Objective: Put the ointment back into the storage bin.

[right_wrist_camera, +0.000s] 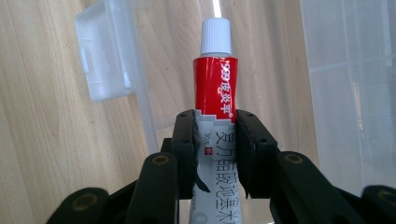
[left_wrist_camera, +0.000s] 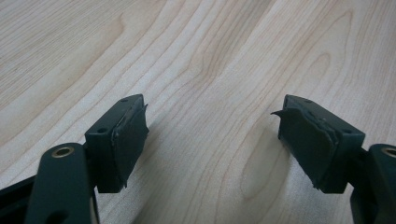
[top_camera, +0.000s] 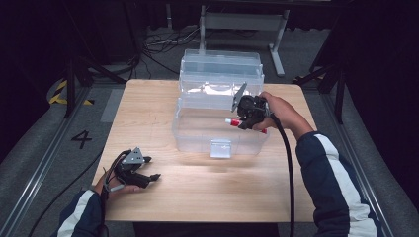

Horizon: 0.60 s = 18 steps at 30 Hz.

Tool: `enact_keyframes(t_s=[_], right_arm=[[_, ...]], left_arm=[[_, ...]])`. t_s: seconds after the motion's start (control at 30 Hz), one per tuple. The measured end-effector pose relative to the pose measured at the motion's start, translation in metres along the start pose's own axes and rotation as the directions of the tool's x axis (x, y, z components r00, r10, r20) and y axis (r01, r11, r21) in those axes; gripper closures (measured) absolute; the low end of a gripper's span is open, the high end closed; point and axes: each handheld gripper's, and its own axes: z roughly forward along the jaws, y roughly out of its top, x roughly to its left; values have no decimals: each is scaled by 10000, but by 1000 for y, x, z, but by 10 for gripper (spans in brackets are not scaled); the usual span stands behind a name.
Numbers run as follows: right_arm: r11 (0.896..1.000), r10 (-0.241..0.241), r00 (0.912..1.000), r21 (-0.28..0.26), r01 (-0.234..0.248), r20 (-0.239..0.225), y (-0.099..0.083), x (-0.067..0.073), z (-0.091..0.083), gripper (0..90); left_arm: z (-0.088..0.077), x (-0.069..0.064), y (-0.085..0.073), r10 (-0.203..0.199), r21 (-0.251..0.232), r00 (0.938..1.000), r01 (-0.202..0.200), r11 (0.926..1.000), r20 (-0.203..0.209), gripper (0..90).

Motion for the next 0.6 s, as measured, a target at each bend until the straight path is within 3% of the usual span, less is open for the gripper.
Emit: enact_keyframes(t_s=[0.6], right_arm=[[9969,-64,9994,783,91,-349,8,-9,39,712]], left_arm=[[0,0,0,-32,0,10000,32,10000,-31,240]])
